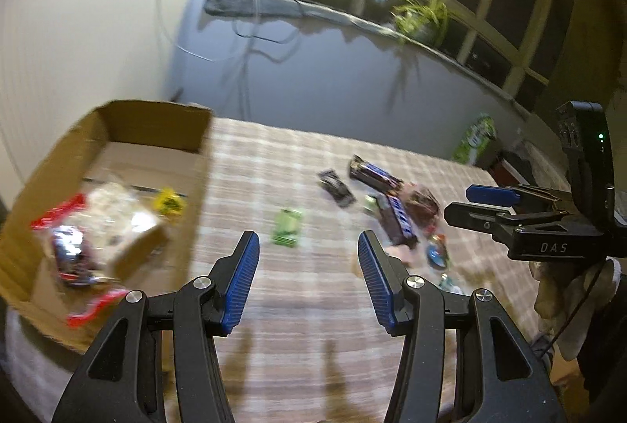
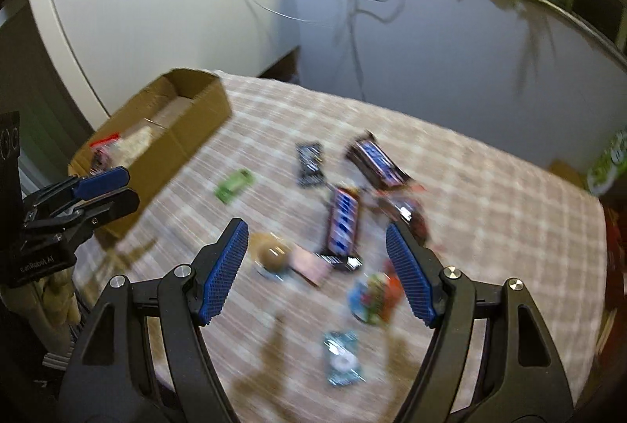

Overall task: Organize snacks
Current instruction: 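Grasp the round egg candy with the left tool while the right tool grasps the orange egg toy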

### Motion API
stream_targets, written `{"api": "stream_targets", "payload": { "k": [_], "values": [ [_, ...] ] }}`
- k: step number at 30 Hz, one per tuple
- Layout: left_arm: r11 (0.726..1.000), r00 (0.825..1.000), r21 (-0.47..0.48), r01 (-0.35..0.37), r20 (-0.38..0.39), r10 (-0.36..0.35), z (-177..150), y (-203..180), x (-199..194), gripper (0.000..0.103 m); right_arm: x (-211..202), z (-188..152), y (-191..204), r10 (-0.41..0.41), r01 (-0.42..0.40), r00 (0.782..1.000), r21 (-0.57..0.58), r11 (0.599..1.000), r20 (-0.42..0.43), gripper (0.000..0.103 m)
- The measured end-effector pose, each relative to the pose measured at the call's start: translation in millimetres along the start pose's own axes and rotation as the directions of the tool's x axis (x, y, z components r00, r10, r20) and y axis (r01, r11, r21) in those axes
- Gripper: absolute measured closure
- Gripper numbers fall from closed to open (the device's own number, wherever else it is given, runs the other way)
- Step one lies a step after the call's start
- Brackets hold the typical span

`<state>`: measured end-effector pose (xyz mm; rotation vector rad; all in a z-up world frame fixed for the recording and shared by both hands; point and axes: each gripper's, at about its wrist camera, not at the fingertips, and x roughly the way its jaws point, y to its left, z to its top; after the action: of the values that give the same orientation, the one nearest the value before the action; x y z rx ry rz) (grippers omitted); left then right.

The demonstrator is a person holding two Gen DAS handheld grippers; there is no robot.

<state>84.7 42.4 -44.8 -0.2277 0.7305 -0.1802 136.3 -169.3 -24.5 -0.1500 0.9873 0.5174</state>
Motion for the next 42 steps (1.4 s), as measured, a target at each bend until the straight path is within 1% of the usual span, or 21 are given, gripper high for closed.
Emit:
{"api": "stream_targets", "payload": {
  "k": [7,13,16,19,22,23,27,29,31,33,34,35,42],
  "values": [
    [0.998,0.996,0.034,0.056,-0.076,-0.053,-7.9,-27.8,28.6,0.053,3.6,-29.6,-32.0,-0.019,0.021,0.999,0.046,0.999,-0.046,0.027],
    [0.996,0.99,0.058,0.068,-0.131,-0.06,-14.1,-45.4,52.8,0.053,14.1,-43.1,-42.2,-0.013,0.016,0.997,0.049,0.999,-0.073,0.028],
    [0.995,0.986,0.064,0.07,-0.156,-0.06,-17.0,-49.5,63.4,0.054,19.7,-46.9,-42.9,-0.003,0.007,0.996,0.045,0.999,-0.087,0.032],
    [0.995,0.983,0.071,0.066,-0.175,-0.053,-19.5,-52.2,72.3,0.054,26.2,-49.2,-42.4,0.006,-0.002,0.995,0.044,0.999,-0.096,0.034],
    [0.995,0.98,0.077,0.059,-0.194,-0.043,-21.3,-53.2,80.8,0.054,32.9,-49.9,-40.4,0.01,-0.006,0.995,0.037,0.999,-0.103,0.038],
    [0.995,0.979,0.079,0.056,-0.198,-0.039,-21.6,-53.5,83.1,0.055,34.8,-50.0,-39.9,0.01,-0.006,0.995,0.036,0.999,-0.103,0.041],
    [0.995,0.976,0.093,0.043,-0.215,-0.023,-21.7,-55.6,94.4,0.056,41.6,-48.7,-37.9,0.011,-0.008,0.994,0.032,0.999,-0.108,0.044],
    [0.994,0.975,0.098,0.039,-0.222,-0.016,-21.6,-55.9,99.7,0.057,44.6,-47.6,-37.6,0.009,-0.006,0.993,0.027,1.0,-0.117,0.048],
    [0.994,0.975,0.108,0.036,-0.22,-0.011,-20.6,-57.9,102.3,0.057,46.9,-46.9,-36.7,0.009,-0.007,0.992,0.021,1.0,-0.122,0.051],
    [0.993,0.975,0.113,0.036,-0.221,-0.01,-19.6,-59.3,104.5,0.061,49.1,-45.8,-36.0,0.009,-0.007,0.992,0.02,1.0,-0.125,0.052],
    [0.993,0.975,0.116,0.033,-0.22,-0.007,-19.0,-59.9,106.0,0.066,50.5,-45.4,-36.1,0.009,-0.007,0.992,0.02,1.0,-0.129,0.056],
    [0.992,0.976,0.12,0.034,-0.22,-0.007,-19.1,-60.6,106.2,0.068,51.5,-45.5,-35.9,0.012,-0.01,0.991,0.021,1.0,-0.133,0.058],
    [0.988,0.978,0.152,0.037,-0.209,-0.004,-21.2,-64.7,103.6,0.072,51.6,-45.7,-32.4,0.009,-0.007,0.99,0.009,1.0,-0.137,0.061]
  ]
}}
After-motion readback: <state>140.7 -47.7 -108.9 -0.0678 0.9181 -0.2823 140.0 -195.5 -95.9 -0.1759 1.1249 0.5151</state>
